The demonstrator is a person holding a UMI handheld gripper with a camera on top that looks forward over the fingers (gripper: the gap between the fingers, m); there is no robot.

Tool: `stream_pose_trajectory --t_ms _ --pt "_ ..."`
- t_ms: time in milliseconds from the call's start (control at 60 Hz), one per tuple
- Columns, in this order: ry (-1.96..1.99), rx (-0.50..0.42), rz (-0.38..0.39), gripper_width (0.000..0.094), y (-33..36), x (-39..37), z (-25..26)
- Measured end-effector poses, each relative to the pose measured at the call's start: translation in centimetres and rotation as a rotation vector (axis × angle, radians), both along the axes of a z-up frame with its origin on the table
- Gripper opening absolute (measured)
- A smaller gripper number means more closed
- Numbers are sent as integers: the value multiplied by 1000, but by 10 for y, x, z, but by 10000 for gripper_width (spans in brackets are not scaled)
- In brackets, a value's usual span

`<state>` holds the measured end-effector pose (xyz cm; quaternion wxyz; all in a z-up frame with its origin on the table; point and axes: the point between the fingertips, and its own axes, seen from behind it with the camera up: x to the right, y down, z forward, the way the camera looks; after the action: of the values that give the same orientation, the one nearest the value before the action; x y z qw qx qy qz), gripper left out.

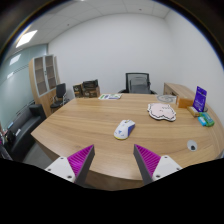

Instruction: Arrange mouse

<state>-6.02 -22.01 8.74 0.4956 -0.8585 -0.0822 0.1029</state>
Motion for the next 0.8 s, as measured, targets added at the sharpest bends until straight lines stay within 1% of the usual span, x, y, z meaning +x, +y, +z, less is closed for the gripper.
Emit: stream_pose_trajectory --t_ms 200,300,433,467,600,683,717,733,750,767,800 --pt "-8 -47 -13 816 88 -4 -52" --pt "11 -93 -15 819 124 -1 -77" --pt "-7 -114 13 819 161 -7 -91" --pt "-12 -103 15 819 170 -10 -90" --pt "-32 -95 -1 803 196 -21 -93" --pt "-89 -92 -9 735 205 -19 -97" --pt "-115 -96 -15 667 205 -19 -96" --pt "-120 -91 -18 612 209 -18 -97" --pt "-115 -95 -18 580 210 -20 -98" --pt "-106 -99 -22 553 211 -22 -99" --pt "-105 -103 -37 535 212 -22 -99"
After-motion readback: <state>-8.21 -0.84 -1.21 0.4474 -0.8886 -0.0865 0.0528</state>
